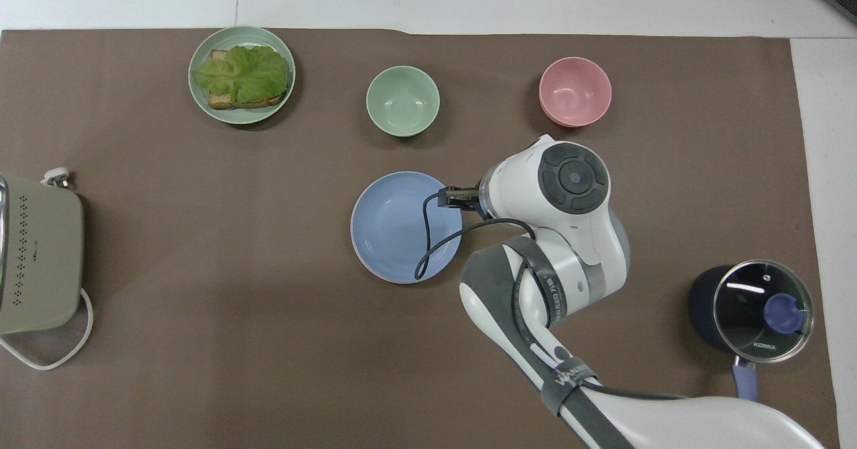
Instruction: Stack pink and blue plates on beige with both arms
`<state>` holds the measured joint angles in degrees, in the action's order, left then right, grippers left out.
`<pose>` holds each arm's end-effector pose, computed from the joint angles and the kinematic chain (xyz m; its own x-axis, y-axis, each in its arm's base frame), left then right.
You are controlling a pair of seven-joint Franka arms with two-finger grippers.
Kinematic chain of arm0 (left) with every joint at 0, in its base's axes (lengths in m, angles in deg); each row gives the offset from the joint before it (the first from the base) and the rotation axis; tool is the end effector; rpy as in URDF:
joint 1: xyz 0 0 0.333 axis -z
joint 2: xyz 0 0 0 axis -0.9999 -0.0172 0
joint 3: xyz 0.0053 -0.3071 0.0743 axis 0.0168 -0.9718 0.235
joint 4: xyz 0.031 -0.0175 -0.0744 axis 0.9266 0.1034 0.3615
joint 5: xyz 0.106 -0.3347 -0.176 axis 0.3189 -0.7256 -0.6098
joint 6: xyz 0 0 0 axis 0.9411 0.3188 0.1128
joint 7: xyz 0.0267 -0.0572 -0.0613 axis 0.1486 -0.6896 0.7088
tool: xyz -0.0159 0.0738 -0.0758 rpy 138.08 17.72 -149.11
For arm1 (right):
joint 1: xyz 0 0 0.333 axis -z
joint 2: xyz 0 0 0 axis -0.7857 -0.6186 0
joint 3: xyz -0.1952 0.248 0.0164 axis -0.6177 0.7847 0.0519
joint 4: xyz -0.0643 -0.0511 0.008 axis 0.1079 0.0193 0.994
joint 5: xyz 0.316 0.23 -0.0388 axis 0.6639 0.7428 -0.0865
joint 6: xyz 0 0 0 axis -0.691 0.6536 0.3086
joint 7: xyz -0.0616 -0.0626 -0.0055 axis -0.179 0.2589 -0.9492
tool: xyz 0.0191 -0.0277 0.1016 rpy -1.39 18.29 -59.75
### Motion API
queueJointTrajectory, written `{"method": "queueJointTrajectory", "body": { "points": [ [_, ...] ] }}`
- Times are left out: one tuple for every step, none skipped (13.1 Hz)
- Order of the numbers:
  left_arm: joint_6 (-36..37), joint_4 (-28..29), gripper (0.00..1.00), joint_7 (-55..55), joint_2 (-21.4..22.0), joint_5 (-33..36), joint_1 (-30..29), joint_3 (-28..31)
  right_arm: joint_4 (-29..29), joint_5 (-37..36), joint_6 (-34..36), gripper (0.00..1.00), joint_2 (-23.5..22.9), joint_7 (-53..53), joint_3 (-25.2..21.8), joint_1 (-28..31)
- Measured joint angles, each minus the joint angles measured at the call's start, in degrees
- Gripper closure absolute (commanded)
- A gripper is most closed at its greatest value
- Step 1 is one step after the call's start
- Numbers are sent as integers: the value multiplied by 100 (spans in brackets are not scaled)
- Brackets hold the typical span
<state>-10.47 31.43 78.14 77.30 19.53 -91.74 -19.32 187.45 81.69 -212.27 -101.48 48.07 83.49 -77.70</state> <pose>0.5541 0.0520 0.6654 0.9763 0.1677 0.1370 0.1691 -0.9856 0.0015 0.5734 0.2701 0.3969 0.9895 -0.0929 0.1105 -0.0761 -0.9862 -0.1473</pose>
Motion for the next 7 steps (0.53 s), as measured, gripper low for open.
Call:
{"method": "queueJointTrajectory", "body": {
  "points": [
    [0, 0, 0, 0, 0, 0, 0, 0, -15, -218, 12, 0, 151, 34, -13, 194],
    [0, 0, 0, 0, 0, 0, 0, 0, -21, -415, 73, 0, 298, 132, -20, 392],
    [0, 0, 0, 0, 0, 0, 0, 0, -37, -547, 222, 0, 442, 254, -28, 567],
    [0, 0, 0, 0, 0, 0, 0, 0, -89, -589, 462, 0, 563, 358, -37, 695],
    [0, 0, 0, 0, 0, 0, 0, 0, -195, -601, 767, 0, 667, 422, -39, 810],
    [0, 0, 0, 0, 0, 0, 0, 0, -333, -603, 1090, 0, 756, 467, -42, 926],
    [0, 0, 0, 0, 0, 0, 0, 0, -479, -603, 1410, 0, 851, 565, -44, 1062]
  ]
}}
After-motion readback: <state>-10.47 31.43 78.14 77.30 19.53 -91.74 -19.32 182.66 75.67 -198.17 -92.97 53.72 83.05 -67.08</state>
